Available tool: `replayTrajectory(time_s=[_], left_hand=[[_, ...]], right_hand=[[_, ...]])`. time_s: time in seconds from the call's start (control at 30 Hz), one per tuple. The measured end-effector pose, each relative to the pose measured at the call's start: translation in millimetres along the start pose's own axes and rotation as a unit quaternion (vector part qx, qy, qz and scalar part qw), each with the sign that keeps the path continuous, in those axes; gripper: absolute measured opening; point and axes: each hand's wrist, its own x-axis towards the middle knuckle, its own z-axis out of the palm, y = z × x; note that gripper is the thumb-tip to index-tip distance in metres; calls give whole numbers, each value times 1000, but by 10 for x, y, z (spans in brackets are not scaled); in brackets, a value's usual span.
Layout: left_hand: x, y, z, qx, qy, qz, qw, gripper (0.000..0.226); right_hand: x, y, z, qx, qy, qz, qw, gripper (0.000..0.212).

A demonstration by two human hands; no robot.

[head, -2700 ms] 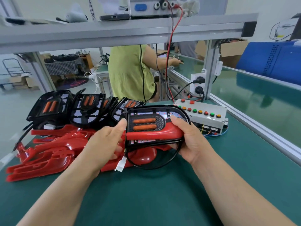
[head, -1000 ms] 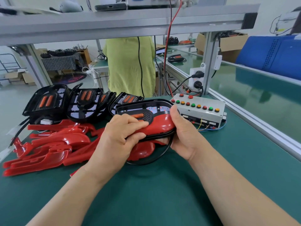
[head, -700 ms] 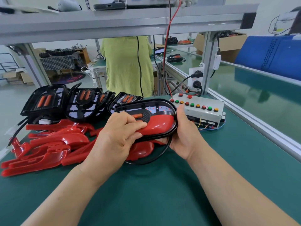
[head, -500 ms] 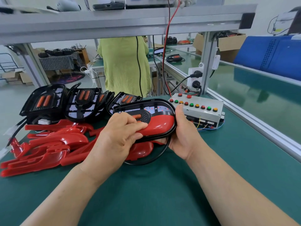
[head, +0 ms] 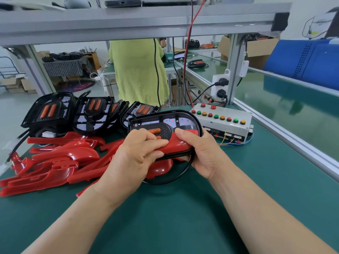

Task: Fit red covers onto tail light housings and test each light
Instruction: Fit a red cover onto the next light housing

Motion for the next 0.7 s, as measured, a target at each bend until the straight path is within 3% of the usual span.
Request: replayTrajectory(time_s=[0.17, 0.33, 0.57, 0.7], left_hand=[[-17, 1, 71, 13, 14, 3, 1000, 31], [-34, -20, 96, 28, 20, 4, 999, 31], [-30, -28, 78, 42, 22, 3, 999, 29], [-35, 41, 128, 43, 40, -49, 997, 41]], right_hand=[[6, 5, 3, 3, 33, 2, 999, 35], [3, 7, 6, -2, 27, 2, 1000, 35], [-16, 3, 17, 3, 14, -4, 1000, 63], [-4, 5, 39, -3, 19, -8, 1000, 77]])
